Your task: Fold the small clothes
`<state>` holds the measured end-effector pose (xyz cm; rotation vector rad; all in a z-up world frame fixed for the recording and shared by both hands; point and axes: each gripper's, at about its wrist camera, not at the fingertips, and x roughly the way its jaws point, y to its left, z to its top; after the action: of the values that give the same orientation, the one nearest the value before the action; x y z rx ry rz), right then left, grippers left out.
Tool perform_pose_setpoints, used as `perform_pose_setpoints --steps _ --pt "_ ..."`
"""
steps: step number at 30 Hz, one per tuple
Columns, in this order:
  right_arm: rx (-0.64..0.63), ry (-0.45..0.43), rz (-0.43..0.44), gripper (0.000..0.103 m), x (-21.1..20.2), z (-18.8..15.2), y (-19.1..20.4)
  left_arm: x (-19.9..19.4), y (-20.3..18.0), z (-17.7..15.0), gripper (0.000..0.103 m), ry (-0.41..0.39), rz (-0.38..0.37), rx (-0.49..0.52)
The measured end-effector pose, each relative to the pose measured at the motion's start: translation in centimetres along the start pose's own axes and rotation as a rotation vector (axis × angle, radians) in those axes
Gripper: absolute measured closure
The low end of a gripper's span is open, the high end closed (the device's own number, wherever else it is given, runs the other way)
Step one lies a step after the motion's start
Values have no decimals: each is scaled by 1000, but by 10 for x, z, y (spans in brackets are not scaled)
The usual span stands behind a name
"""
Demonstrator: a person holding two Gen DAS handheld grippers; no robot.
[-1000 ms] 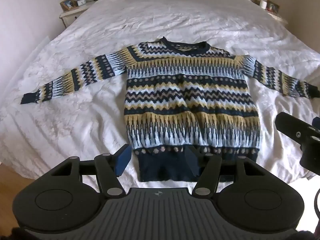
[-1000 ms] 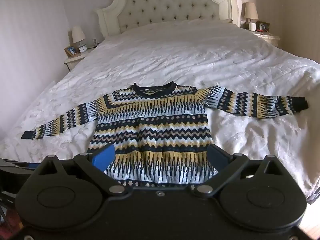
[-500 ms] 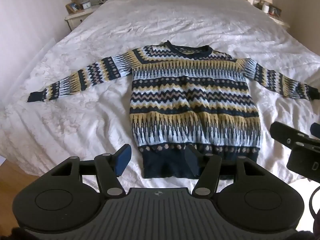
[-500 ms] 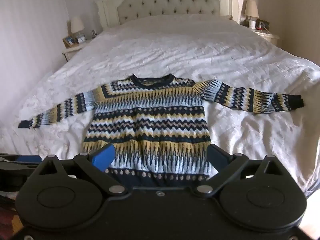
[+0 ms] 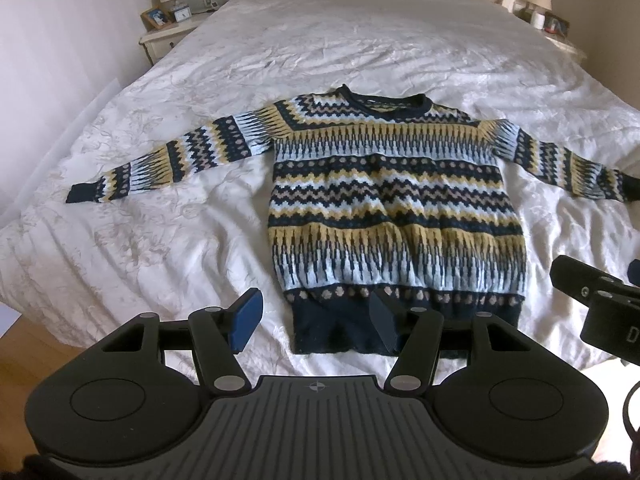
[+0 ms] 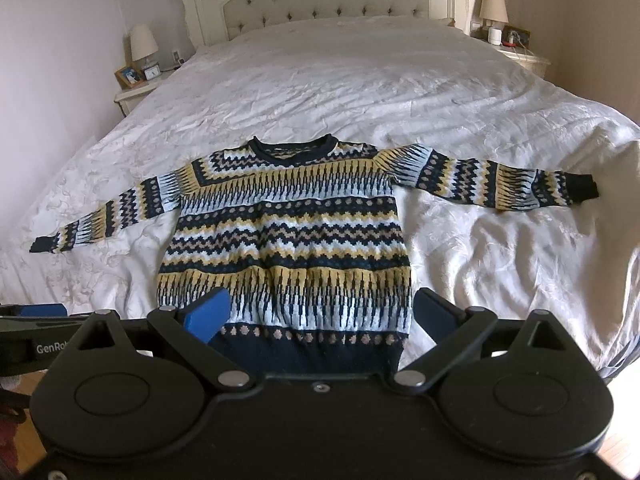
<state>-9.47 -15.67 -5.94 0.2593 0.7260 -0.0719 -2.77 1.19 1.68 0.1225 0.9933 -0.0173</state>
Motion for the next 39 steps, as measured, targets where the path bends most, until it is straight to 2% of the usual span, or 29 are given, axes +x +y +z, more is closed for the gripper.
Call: perform_pose_setpoints --steps 39 --pt "-10 4 21 5 2 -1 10 1 -6 -13 45 16 -3 -8"
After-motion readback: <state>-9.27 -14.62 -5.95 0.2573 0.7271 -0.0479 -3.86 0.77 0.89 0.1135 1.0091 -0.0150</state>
